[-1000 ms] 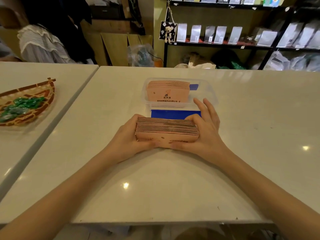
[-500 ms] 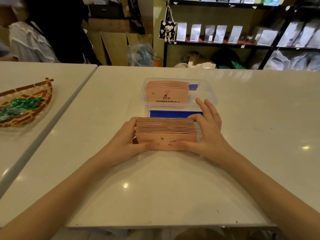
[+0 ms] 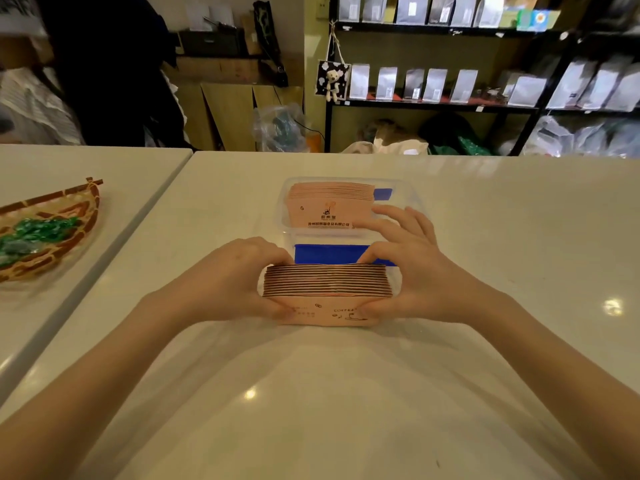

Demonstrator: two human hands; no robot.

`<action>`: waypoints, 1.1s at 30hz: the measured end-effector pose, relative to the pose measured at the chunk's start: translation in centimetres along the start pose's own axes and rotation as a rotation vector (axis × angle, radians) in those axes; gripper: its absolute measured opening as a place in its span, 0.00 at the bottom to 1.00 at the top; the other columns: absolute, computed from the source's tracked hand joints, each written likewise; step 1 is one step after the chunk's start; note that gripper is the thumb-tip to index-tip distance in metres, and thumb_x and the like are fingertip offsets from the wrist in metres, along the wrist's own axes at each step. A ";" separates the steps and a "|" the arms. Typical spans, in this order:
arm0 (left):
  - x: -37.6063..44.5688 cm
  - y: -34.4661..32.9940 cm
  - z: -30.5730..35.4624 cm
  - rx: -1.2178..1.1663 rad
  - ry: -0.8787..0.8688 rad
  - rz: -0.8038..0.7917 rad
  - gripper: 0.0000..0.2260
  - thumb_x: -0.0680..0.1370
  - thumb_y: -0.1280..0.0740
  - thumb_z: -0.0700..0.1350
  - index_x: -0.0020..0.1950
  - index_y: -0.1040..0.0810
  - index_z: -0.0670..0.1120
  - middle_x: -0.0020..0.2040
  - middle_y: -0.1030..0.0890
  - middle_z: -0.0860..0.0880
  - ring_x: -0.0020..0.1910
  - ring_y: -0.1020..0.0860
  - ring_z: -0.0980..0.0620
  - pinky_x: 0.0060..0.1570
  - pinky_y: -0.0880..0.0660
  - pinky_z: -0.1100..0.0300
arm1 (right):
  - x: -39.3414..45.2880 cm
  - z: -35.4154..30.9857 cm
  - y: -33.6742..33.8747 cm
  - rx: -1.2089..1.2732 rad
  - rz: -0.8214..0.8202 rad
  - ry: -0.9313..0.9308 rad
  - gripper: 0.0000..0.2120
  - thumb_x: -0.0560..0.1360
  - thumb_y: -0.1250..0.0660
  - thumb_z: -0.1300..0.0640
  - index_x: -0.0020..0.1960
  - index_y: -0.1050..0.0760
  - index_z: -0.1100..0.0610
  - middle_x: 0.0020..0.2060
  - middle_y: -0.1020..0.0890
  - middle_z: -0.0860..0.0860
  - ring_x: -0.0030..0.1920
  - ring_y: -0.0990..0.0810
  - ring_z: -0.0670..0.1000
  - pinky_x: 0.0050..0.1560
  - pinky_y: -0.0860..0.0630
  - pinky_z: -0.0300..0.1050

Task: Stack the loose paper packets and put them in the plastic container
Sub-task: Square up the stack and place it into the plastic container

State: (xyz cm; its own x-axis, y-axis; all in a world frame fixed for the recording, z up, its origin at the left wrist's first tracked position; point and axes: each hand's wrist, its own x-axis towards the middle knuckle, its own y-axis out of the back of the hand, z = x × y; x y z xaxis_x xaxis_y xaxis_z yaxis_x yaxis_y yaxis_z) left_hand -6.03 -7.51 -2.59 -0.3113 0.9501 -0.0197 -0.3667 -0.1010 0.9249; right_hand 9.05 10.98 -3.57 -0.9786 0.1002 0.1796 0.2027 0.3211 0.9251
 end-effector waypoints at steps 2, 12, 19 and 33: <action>0.5 1.3 0.3 0.075 -0.010 0.004 0.20 0.64 0.29 0.57 0.54 0.28 0.57 0.48 0.26 0.59 0.50 0.30 0.59 0.54 0.31 0.62 | 0.4 -0.1 1.2 -0.004 0.000 0.013 0.22 0.60 0.31 0.38 0.51 0.27 0.46 0.68 0.34 0.43 0.71 0.49 0.44 0.69 0.66 0.42; 5.1 6.9 1.4 0.132 -0.021 0.260 0.24 0.64 0.28 0.54 0.58 0.27 0.50 0.62 0.30 0.53 0.62 0.37 0.56 0.60 0.40 0.60 | 4.5 0.8 8.5 -0.044 0.087 -0.069 0.21 0.63 0.29 0.43 0.54 0.29 0.46 0.58 0.27 0.44 0.59 0.39 0.41 0.70 0.63 0.46; 8.5 6.2 -1.4 0.180 0.060 0.229 0.24 0.64 0.27 0.55 0.57 0.26 0.50 0.68 0.34 0.52 0.68 0.44 0.53 0.68 0.44 0.51 | 7.6 3.2 6.1 -0.083 0.076 -0.145 0.24 0.63 0.30 0.42 0.57 0.27 0.47 0.68 0.35 0.47 0.70 0.47 0.46 0.69 0.60 0.51; 11.2 3.1 -3.8 0.280 0.200 -0.037 0.22 0.67 0.31 0.58 0.59 0.28 0.55 0.73 0.42 0.50 0.73 0.55 0.47 0.69 0.60 0.42 | 9.6 5.4 2.7 -0.136 -0.152 -0.221 0.26 0.64 0.31 0.40 0.60 0.28 0.48 0.73 0.43 0.49 0.73 0.55 0.52 0.70 0.59 0.56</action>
State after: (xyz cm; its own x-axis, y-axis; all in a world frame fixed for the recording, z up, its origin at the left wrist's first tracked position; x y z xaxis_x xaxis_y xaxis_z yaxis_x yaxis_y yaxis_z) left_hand -13.99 1.70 -1.39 -0.4781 0.8722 -0.1036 -0.1344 0.0439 0.9900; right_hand 0.39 17.92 -1.15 -0.9631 0.2676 -0.0276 0.0334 0.2209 0.9747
